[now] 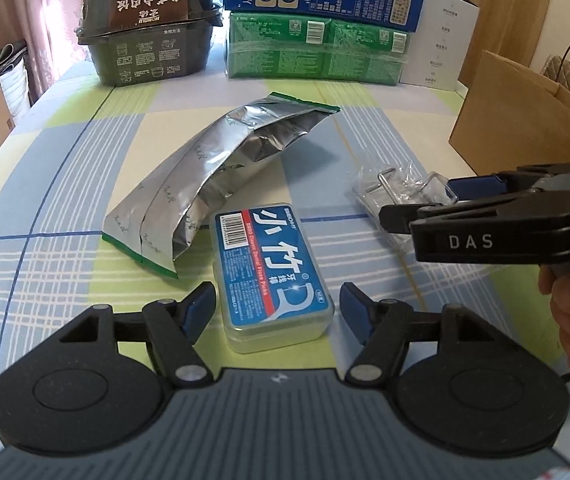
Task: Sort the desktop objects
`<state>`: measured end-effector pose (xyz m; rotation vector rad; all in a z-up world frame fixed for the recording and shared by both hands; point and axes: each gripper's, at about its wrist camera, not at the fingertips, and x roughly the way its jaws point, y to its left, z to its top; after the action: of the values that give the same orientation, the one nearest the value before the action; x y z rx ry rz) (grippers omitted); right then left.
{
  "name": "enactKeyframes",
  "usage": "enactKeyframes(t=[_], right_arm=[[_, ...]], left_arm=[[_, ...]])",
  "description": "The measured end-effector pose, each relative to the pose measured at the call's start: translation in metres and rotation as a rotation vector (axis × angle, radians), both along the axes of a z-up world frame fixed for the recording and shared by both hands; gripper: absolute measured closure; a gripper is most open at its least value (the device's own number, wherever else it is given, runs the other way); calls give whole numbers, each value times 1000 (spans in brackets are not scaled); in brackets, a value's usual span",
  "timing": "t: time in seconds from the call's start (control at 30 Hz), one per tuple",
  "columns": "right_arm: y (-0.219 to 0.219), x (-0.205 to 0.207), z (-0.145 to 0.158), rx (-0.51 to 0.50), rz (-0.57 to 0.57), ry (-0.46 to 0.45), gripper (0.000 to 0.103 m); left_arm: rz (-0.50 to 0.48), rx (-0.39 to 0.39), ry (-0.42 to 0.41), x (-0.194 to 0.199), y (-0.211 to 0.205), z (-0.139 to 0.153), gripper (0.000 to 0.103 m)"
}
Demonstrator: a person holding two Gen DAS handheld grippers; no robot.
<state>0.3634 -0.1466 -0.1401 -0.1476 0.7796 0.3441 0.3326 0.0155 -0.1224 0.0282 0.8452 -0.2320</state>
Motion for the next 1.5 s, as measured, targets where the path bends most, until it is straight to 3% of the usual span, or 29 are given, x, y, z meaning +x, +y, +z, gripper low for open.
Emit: enactKeyframes(t=[0.13,0.17,0.27,0.3,0.47,0.63,1.03,1.1,1.13,1.2,1.4,1.5], right_arm=[[-3,4,-5,16,-7,27,21],[-4,5,-6,18,-11,34,30],[-6,4,-4,25,-33,44,36],[-7,3,-4,34,-48,50,36],[-13,-14,3,42,-94,94,36],[-14,-63,13,48,-112,124,36],[-36,-188,22,63,-124,137,36],[-38,-195,21,66,-139,127,36],[-38,-197,21,63,-147,118,35],[-38,-197,20,56,-155,107,35],[-33,-196,13,-16,-125,74,34],[-33,-196,10,-30,-121,58,27]], left_arm=[[-5,1,-5,1,-1,-1,39],[-6,2,-5,2,-1,-1,39],[-12,5,-1,2,-2,-2,41],[-12,9,-1,2,-3,-2,46],[-17,12,5,0,-3,-1,47],[-35,9,20,-19,-5,3,47],[-138,27,49,-136,-8,18,46],[-125,32,51,-149,-5,16,44],[-110,33,48,-153,-4,15,35],[-87,26,33,-158,-3,13,30],[-29,15,-12,-150,-9,12,30],[-12,32,4,-142,-13,6,37]])
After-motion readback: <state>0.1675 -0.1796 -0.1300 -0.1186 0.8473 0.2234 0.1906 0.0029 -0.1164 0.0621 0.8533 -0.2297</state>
